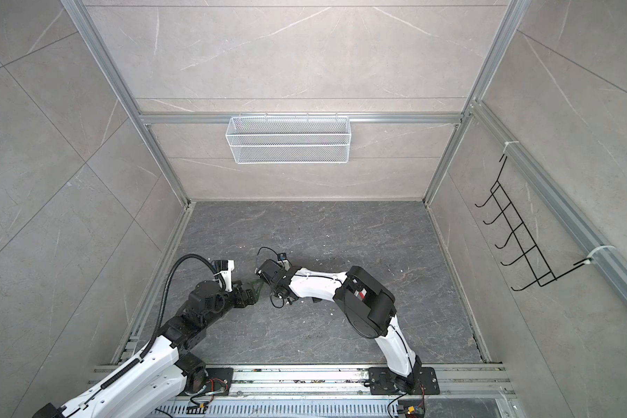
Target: Lock with the key
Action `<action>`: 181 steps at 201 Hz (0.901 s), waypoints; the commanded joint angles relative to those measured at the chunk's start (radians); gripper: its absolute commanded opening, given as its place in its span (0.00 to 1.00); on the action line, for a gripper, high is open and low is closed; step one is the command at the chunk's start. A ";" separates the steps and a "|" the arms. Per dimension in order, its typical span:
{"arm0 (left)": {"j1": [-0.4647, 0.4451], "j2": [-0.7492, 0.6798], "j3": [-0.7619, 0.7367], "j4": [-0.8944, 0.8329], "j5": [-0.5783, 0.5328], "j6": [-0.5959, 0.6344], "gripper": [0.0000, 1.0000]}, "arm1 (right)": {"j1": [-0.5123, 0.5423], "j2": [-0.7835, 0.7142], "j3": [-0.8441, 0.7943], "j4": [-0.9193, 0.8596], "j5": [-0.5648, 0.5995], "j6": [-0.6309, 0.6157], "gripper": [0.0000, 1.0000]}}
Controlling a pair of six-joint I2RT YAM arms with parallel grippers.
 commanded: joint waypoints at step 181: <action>0.044 0.317 0.137 0.040 0.167 -0.016 0.97 | 0.002 -0.254 -0.301 0.305 -0.142 -0.344 0.00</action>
